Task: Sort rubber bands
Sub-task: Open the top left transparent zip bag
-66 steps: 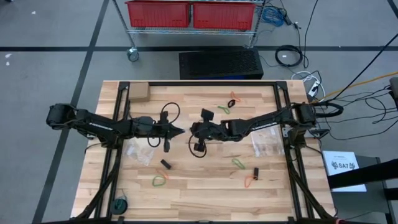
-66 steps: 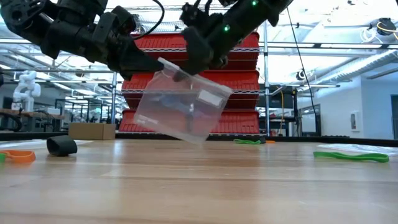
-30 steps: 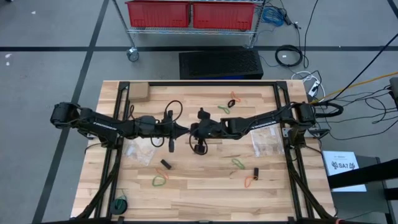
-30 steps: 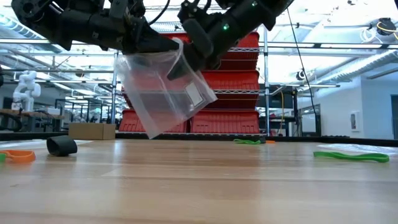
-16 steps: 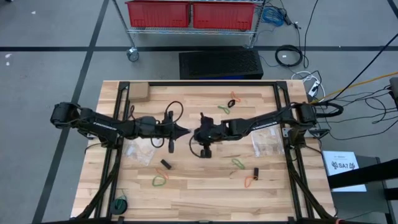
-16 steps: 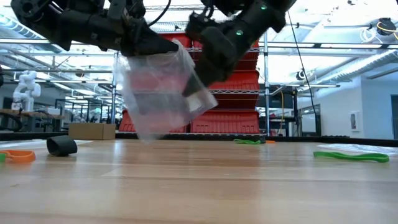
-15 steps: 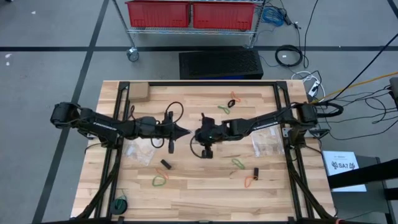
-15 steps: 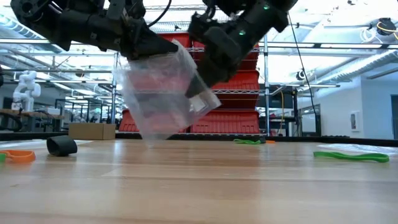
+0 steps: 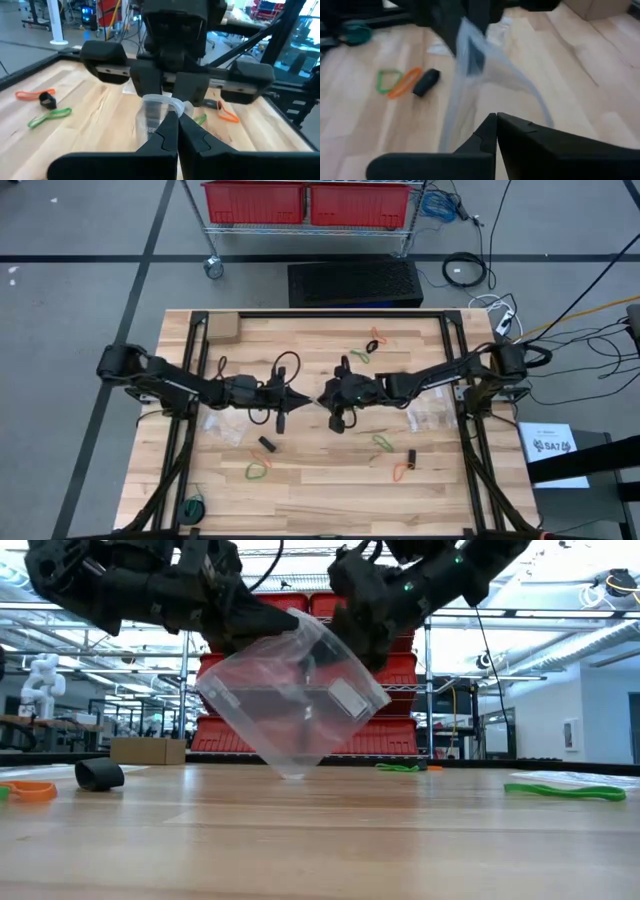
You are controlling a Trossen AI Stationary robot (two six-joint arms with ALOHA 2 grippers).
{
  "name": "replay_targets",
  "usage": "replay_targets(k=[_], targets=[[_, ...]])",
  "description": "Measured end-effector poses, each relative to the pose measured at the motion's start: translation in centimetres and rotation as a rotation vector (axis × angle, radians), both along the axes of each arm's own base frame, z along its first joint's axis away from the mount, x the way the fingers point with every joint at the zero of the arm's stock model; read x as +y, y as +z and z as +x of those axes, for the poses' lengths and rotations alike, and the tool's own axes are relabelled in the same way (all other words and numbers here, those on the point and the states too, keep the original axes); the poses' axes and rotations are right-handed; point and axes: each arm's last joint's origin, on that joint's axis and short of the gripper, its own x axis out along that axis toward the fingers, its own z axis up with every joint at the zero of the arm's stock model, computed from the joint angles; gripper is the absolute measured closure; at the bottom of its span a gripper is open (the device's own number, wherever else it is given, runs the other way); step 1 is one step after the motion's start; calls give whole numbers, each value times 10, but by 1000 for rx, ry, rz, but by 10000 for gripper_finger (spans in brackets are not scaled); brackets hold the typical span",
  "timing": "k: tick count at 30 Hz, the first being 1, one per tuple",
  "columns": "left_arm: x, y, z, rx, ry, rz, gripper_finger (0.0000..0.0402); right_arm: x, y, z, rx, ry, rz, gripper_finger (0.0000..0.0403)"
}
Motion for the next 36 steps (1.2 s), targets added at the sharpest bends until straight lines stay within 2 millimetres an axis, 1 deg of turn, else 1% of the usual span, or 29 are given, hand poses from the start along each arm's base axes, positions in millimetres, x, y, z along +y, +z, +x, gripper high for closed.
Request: replay_targets(k=[3, 8, 11, 13, 17, 19, 24, 26, 28, 30, 31, 36], targets=[[1, -1, 3, -4, 4, 0, 402, 1, -5, 2, 4, -25, 5, 370], [0, 2, 5, -16, 4, 0, 401, 2, -11, 7, -18, -42, 29, 309], [0, 3, 5, -24, 4, -1, 402, 2, -12, 11, -63, -28, 45, 277], [0, 3, 5, -29, 4, -1, 401, 2, -11, 15, -105, -17, 74, 259], [0, 4, 5, -35, 3, 0, 401, 2, -9, 14, -103, -11, 73, 238], [0, 4, 5, -33, 3, 5, 401, 1, -3, 9, -88, -7, 66, 233], [0, 4, 5, -39, 2, 8, 401, 5, 23, -10, -47, 18, 52, 231], [0, 5, 5, -40, 2, 7, 401, 7, 32, -17, -39, 61, 58, 231], [0, 6, 5, -49, 1, 5, 401, 7, 39, -20, -54, 88, 62, 232], [0, 7, 5, -61, -2, 3, 402, 6, 40, -20, -55, 86, 57, 235], [-1, 7, 5, -63, -3, 2, 401, 4, 37, -19, -39, 76, 50, 239], [-1, 8, 5, -76, -5, -3, 401, -6, 13, -8, 15, 32, 55, 272]])
